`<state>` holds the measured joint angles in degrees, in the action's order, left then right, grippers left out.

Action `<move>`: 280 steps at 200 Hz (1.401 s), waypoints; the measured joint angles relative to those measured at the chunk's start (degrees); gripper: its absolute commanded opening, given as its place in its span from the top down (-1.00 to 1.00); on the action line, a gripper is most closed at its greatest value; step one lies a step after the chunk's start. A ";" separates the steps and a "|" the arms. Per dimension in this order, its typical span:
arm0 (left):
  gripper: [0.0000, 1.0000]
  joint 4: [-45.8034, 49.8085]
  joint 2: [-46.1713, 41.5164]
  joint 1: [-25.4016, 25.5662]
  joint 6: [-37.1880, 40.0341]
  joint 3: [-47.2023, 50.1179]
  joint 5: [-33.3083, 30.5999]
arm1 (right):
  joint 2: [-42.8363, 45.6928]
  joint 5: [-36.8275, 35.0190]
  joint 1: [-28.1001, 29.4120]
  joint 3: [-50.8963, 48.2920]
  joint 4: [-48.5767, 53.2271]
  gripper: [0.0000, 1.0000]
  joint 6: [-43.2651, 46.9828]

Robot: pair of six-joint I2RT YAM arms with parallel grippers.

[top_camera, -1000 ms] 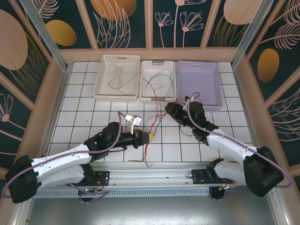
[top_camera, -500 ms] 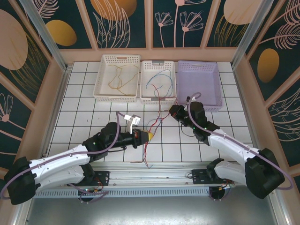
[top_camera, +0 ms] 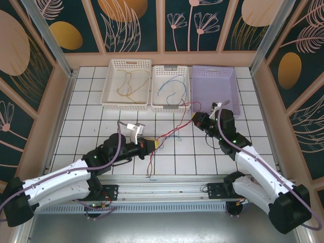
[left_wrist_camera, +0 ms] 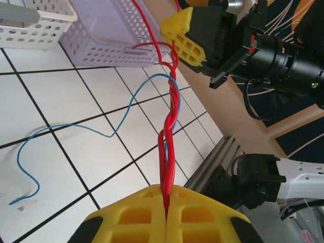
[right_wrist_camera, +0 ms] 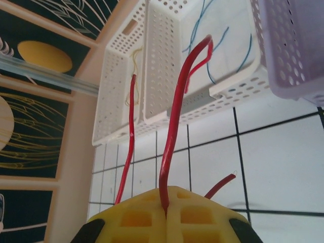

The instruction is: Untangle the cables

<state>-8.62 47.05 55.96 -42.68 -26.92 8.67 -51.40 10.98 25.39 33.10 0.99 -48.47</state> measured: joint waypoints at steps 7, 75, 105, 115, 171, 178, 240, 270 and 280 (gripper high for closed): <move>1.00 0.76 -0.15 0.00 0.44 -0.31 -0.44 | 0.04 0.22 -0.22 0.37 1.11 1.00 0.61; 1.00 10.29 -3.91 0.35 5.27 -6.27 -6.73 | 1.64 -2.29 -5.35 6.36 9.79 1.00 7.76; 1.00 16.13 -6.51 0.31 7.41 -7.96 -8.59 | 1.62 -10.19 -13.99 6.49 12.72 1.00 10.54; 1.00 17.53 -6.47 0.31 8.00 -8.31 -9.11 | 1.62 -10.88 -14.82 6.49 13.40 1.00 11.13; 1.00 19.12 -5.07 0.31 8.81 -7.78 -8.66 | 1.64 -7.58 -16.79 6.51 13.79 1.00 12.44; 0.88 18.12 -4.24 0.31 8.76 -7.34 -7.91 | 1.66 -6.03 -16.79 6.49 13.20 1.00 12.41; -0.01 5.27 10.62 0.31 6.99 -4.17 1.22 | 2.12 10.91 -16.63 6.34 2.01 1.00 12.17; -0.18 0.17 15.52 0.31 6.45 -4.17 3.96 | 2.10 15.63 -16.33 6.36 -0.66 1.00 12.11; -0.19 -1.40 16.52 0.31 6.45 -4.17 4.66 | 2.03 17.07 -16.15 6.40 -1.53 1.00 12.00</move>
<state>-10.02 63.57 56.27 -36.23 -31.09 13.32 -49.36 28.05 9.23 39.51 -0.54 -36.47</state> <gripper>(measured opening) 0.588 0.042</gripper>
